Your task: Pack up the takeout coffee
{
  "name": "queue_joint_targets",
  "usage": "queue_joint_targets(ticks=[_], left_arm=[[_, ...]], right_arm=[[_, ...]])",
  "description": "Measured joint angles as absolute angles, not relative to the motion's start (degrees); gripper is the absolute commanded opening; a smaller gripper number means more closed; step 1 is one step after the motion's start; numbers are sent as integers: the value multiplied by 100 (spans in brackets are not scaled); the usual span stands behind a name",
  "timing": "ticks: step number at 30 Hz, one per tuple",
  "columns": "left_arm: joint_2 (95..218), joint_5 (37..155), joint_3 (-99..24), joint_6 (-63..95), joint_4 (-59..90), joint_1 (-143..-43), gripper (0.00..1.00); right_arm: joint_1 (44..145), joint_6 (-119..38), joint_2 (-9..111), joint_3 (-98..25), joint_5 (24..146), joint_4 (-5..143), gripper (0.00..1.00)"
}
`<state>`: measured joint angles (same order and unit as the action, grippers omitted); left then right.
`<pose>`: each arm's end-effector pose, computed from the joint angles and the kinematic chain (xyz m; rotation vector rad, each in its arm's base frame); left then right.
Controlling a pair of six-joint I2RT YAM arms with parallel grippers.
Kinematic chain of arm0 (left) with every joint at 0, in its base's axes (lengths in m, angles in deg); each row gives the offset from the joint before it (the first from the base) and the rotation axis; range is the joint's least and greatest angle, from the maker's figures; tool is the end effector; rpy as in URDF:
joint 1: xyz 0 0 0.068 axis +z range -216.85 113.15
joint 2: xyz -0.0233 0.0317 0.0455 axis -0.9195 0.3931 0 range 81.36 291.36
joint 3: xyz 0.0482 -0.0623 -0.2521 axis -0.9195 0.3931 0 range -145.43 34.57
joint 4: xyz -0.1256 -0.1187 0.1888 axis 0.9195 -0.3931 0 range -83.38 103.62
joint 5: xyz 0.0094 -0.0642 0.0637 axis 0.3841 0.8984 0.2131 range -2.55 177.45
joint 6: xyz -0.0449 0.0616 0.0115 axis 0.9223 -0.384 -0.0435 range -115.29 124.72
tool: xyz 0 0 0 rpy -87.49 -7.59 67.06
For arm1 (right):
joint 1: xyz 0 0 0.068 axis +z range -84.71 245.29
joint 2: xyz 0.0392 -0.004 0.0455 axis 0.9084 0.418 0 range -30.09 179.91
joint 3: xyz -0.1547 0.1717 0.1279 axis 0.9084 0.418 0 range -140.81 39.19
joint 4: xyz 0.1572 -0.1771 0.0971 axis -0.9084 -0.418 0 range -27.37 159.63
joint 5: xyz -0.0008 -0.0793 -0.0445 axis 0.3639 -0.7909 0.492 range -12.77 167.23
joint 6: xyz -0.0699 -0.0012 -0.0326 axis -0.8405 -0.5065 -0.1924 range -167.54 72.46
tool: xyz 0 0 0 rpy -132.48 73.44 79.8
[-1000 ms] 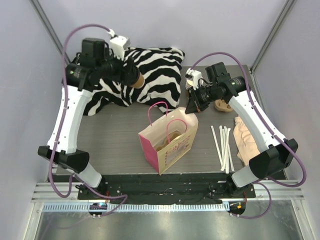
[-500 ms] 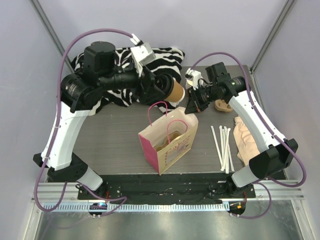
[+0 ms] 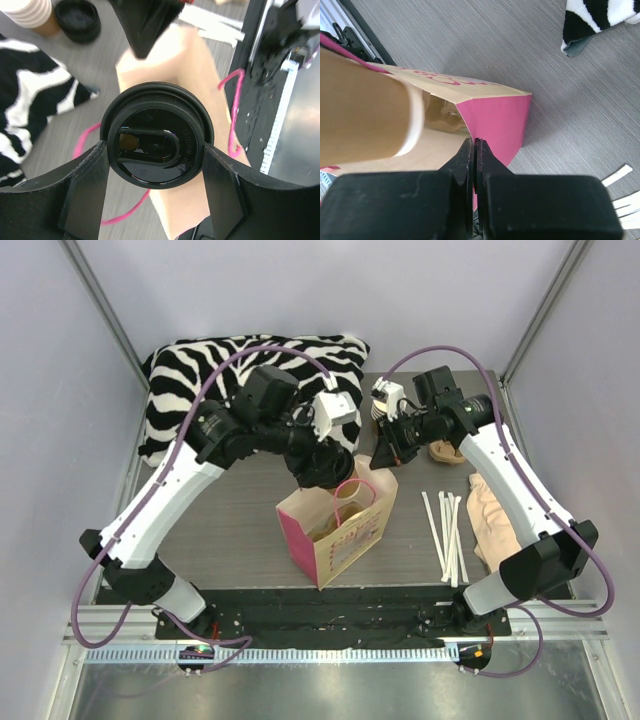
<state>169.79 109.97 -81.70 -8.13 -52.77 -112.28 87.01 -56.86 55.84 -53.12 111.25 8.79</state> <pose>0.1938 -0.2325 0.4492 1.3003 1.8839 -0.7433 0.2721 0.1480 0.3497 -0.8930 2.3119 0.8355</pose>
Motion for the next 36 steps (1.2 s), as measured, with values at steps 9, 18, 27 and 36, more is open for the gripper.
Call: queue_joint_targets(ticks=[9, 18, 27, 36], left_arm=[[16968, 10602, -7023, -1095, -4912, -11632, 15], [16841, 10346, -5867, -1466, -4212, -11910, 13], [16397, 10576, -5167, -1960, -3889, -11932, 13], [16290, 10746, -5154, -2176, -3760, -11936, 13]], right_arm=[[8694, -5680, 5473, -5185, 11234, 916, 1], [8644, -5505, 5234, -4984, 11527, 822, 62], [8390, -6482, 6089, -6626, 11872, -310, 86], [8484, -7601, 6898, -7570, 12469, -636, 83]])
